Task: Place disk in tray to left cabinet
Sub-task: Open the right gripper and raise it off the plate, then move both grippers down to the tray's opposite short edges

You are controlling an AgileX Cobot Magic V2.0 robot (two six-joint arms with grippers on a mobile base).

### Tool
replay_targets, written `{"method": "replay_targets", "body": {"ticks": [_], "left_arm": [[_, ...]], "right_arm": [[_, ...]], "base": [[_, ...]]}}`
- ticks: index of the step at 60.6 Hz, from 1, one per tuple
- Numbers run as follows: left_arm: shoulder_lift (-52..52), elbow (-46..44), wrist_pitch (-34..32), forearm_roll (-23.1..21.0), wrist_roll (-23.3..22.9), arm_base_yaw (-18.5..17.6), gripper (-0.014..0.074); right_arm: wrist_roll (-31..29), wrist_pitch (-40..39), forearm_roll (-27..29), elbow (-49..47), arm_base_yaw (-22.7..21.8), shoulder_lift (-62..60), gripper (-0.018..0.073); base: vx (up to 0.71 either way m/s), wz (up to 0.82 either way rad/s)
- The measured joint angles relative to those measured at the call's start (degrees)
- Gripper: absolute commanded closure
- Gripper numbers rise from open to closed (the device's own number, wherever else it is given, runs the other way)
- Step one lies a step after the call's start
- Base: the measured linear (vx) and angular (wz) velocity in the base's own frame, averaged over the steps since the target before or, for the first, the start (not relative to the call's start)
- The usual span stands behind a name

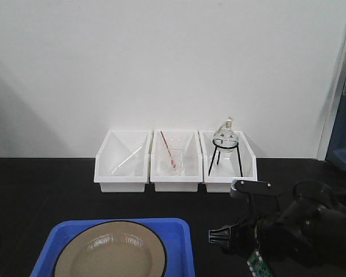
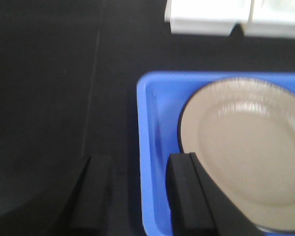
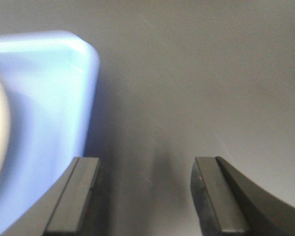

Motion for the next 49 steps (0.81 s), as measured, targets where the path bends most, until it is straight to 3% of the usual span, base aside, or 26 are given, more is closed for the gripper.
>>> {"method": "replay_targets", "body": {"ticks": [9, 14, 20, 28, 49], "left_arm": [[9.8, -8.04, 5.76, 0.0, 0.0, 0.0, 0.0195], [14.52, -11.37, 5.99, 0.0, 0.07, 0.0, 0.0195], [18.85, -14.16, 5.99, 0.0, 0.72, 0.0, 0.0195], [24.63, -16.95, 5.99, 0.05, 1.41, 0.0, 0.0195], [38.98, -23.92, 8.1, 0.05, 3.12, 0.0, 0.0195]], "right_arm": [[-17.38, 6.32, 18.79, -8.93, -2.64, 2.55, 0.0111], [-29.94, 9.77, 32.54, -13.67, -5.23, 6.08, 0.0111], [-42.28, 13.93, 41.66, -17.87, -7.67, 10.74, 0.0111], [-49.19, 15.56, 46.4, -20.92, -8.86, 15.59, 0.0111], [-50.67, 17.01, 48.02, -26.02, -8.86, 24.27, 0.0111]], "base": [[0.0, 0.0], [0.0, 0.0], [0.0, 0.0], [0.0, 0.0], [0.0, 0.0]]}}
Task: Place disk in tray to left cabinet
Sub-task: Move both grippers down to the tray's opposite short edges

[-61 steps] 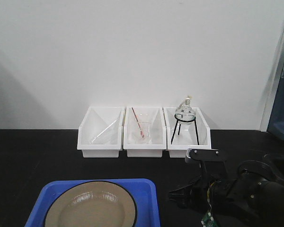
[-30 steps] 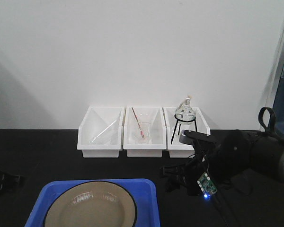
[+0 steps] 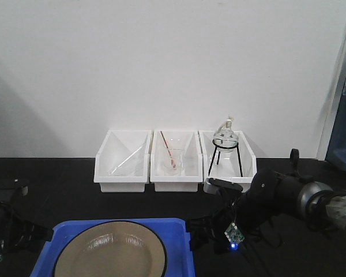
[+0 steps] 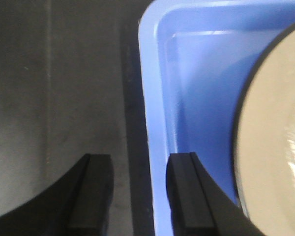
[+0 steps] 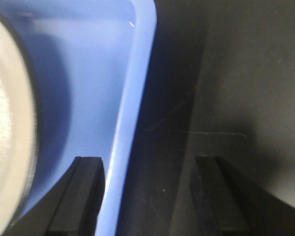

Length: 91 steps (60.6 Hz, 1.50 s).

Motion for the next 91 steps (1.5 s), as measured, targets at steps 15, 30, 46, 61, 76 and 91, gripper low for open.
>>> {"method": "replay_targets", "body": {"ticks": [15, 30, 46, 61, 76, 91], "left_arm": [[7.04, -4.35, 1.59, -0.1, 0.14, 0.0, 0.0195], [9.4, -5.69, 0.25, -2.78, 0.19, 0.0, 0.0195], [12.04, -5.47, 2.01, -7.22, 4.04, 0.0, 0.0195], [12.04, -5.47, 2.9, -8.24, 4.7, 0.0, 0.0195], [12.04, -5.47, 3.76, -9.22, 4.87, 0.0, 0.0238], [12.04, -5.47, 3.88, -11.5, 8.05, -0.25, 0.0419]], "right_arm": [[-0.38, 0.95, 0.58, -2.71, 0.0, 4.11, 0.0111], [-1.41, 0.95, 2.67, -4.65, 0.05, 6.08, 0.0111], [-1.68, 0.33, 3.39, -4.79, 1.24, 6.37, 0.0111], [-1.8, -0.92, 4.02, -5.06, 3.42, 7.79, 0.0111], [-1.42, -1.19, 4.03, -5.37, 4.15, 8.32, 0.0177], [2.13, 1.59, 2.43, -5.48, 4.01, 8.38, 0.037]], "base": [[0.0, 0.0], [0.0, 0.0], [0.0, 0.0], [0.0, 0.0], [0.0, 0.0], [0.0, 0.0]]}}
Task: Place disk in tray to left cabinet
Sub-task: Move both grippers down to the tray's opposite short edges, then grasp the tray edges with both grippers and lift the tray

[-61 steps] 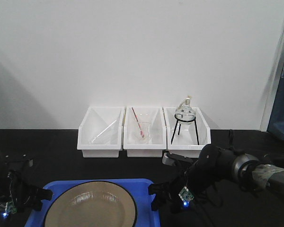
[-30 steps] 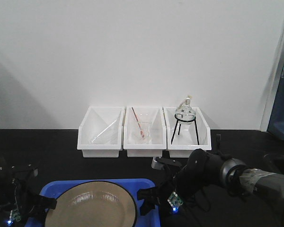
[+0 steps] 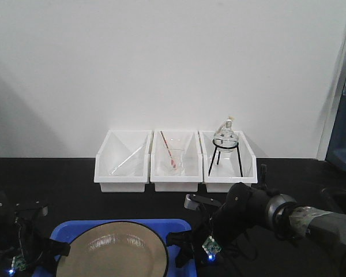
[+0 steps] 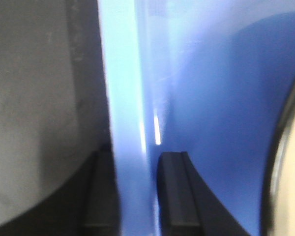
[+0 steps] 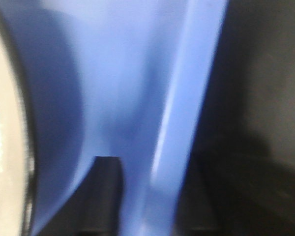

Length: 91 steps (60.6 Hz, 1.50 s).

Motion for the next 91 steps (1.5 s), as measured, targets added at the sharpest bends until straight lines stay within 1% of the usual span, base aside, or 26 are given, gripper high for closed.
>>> {"method": "replay_targets", "body": {"ticks": [4, 14, 24, 29, 40, 46, 56, 63, 76, 84, 91], "left_arm": [[0.0, 0.0, -0.13, -0.49, 0.35, -0.05, 0.0477], [0.0, 0.0, 0.33, -2.4, 0.67, -0.1, 0.0603], [0.0, 0.0, 1.81, -5.99, 0.78, -0.05, 0.0602], [0.06, 0.0, 2.71, -8.23, 0.78, -0.05, 0.0599], [0.47, -2.4, 6.29, -11.71, 0.72, -0.05, 0.0597], [0.67, -4.99, 8.52, -12.93, 0.29, -0.05, 0.0597], [0.67, -9.69, 13.5, -13.08, -3.27, -0.05, 0.0597], [0.27, -12.28, 17.85, -13.08, -6.18, -0.05, 0.0597], [-3.7, -13.01, 22.14, -13.19, -11.96, -0.05, 0.0597], [-5.81, -13.01, 24.63, -12.96, -14.67, -0.05, 0.0597], [-7.73, -13.01, 25.33, -12.43, -15.99, -0.05, 0.0597]], "right_arm": [[0.6, 0.63, -0.85, 0.0, -0.19, 0.0, 0.0412], [1.82, 1.14, -0.69, 0.0, -0.46, 0.0, 0.0514], [2.66, 1.69, -1.56, 0.08, -0.82, -0.48, 0.0568], [3.71, 2.37, -2.59, 0.19, -1.2, -0.85, 0.0568], [8.44, 4.93, -3.58, 0.58, -2.33, -1.67, 0.0566], [8.91, 6.13, -3.84, 0.81, -2.99, -2.57, 0.0564], [9.77, 7.13, -3.6, 0.85, -4.18, -6.16, 0.0565], [10.37, 8.61, -2.31, 0.85, -5.54, -9.15, 0.0564], [11.51, 11.89, 0.94, -0.21, -7.56, -13.24, 0.0564], [11.97, 16.0, 1.38, -4.03, -8.21, -13.62, 0.0564], [13.11, 18.32, 1.27, -6.94, -8.21, -13.79, 0.0564]], "base": [[0.0, 0.0], [0.0, 0.0], [0.0, 0.0], [0.0, 0.0], [0.0, 0.0], [0.0, 0.0], [0.0, 0.0], [0.0, 0.0], [0.0, 0.0], [0.0, 0.0], [0.0, 0.0]]}}
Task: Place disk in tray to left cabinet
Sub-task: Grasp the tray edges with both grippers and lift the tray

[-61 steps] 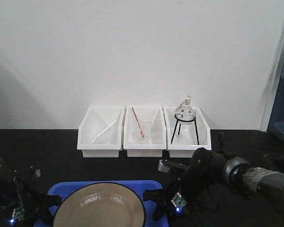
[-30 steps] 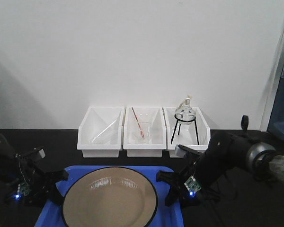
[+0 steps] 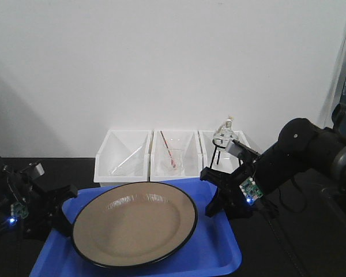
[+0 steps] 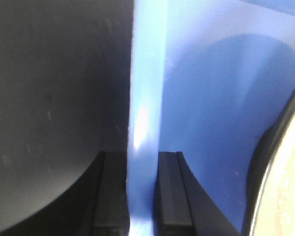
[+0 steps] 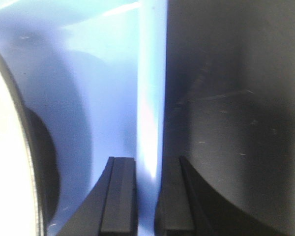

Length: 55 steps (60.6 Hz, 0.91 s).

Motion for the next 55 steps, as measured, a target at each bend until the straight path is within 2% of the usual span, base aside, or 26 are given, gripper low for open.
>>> {"method": "replay_targets", "body": {"ticks": [27, 55], "left_arm": [[-4.9, -5.29, 4.28, 0.89, -5.0, 0.0, 0.0597], [-7.37, -5.28, 5.22, 1.06, -7.02, 0.0, 0.0597]], "right_arm": [[1.06, 2.92, 0.5, -1.26, -0.31, -2.79, 0.056], [2.18, 4.39, 1.04, -1.33, -0.38, -6.88, 0.056]], "base": [[0.0, 0.0], [0.0, 0.0]]}}
